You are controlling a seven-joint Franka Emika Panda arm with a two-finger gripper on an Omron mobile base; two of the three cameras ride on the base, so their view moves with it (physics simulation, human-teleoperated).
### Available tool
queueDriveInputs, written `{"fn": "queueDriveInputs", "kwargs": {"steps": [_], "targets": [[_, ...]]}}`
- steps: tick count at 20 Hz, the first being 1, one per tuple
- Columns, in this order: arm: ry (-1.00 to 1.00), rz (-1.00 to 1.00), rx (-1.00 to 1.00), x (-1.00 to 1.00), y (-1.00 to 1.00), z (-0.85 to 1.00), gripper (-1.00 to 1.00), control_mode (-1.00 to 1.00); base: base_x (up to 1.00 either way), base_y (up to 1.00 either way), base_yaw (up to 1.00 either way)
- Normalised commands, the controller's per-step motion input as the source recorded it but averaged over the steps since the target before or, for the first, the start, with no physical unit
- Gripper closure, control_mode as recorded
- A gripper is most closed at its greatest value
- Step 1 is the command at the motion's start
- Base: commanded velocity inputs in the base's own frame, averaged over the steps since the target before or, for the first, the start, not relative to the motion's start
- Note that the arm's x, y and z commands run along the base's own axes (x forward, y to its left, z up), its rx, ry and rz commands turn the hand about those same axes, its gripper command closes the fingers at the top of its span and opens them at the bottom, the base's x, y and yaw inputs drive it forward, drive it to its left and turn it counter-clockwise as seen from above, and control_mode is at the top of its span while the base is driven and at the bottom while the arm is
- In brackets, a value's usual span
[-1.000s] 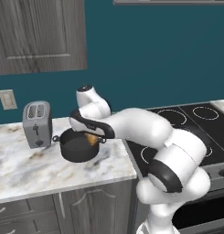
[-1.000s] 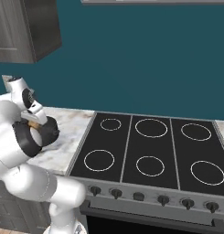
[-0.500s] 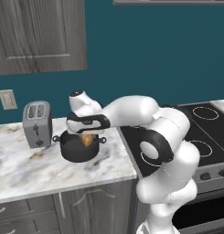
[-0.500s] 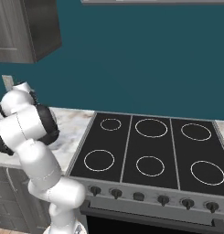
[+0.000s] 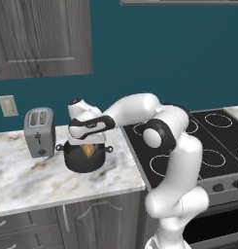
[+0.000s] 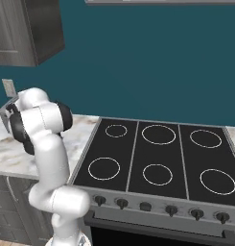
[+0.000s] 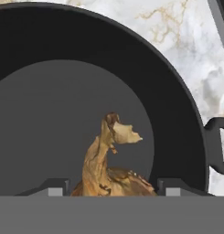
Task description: Turn on the sink faucet. Then move the onion from the counter to the sink. Turn off the sink. Move the vegetable from the sink to the pot next to the stove. Finally move the pot to the front center burner.
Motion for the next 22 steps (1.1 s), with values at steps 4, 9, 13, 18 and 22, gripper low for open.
{"fn": "queueDriveInputs", "kwargs": {"steps": [4, 9, 13, 18, 22], "targets": [[0.05, 0.00, 0.00, 0.22, 0.05, -0.43, -1.00, -1.00, 0.00, 0.00, 0.00], [0.00, 0.00, 0.00, 0.11, 0.00, -0.20, -1.00, -1.00, 0.00, 0.00, 0.00], [-0.02, 0.00, 0.00, 0.00, 0.00, 0.00, -1.00, -1.00, 0.00, 0.00, 0.00], [-0.02, 0.00, 0.00, -0.07, -0.02, 0.00, -1.00, -1.00, 0.00, 0.00, 0.00], [-0.08, 0.00, 0.00, -0.30, -0.02, 0.00, -1.00, -1.00, 0.00, 0.00, 0.00]]}}
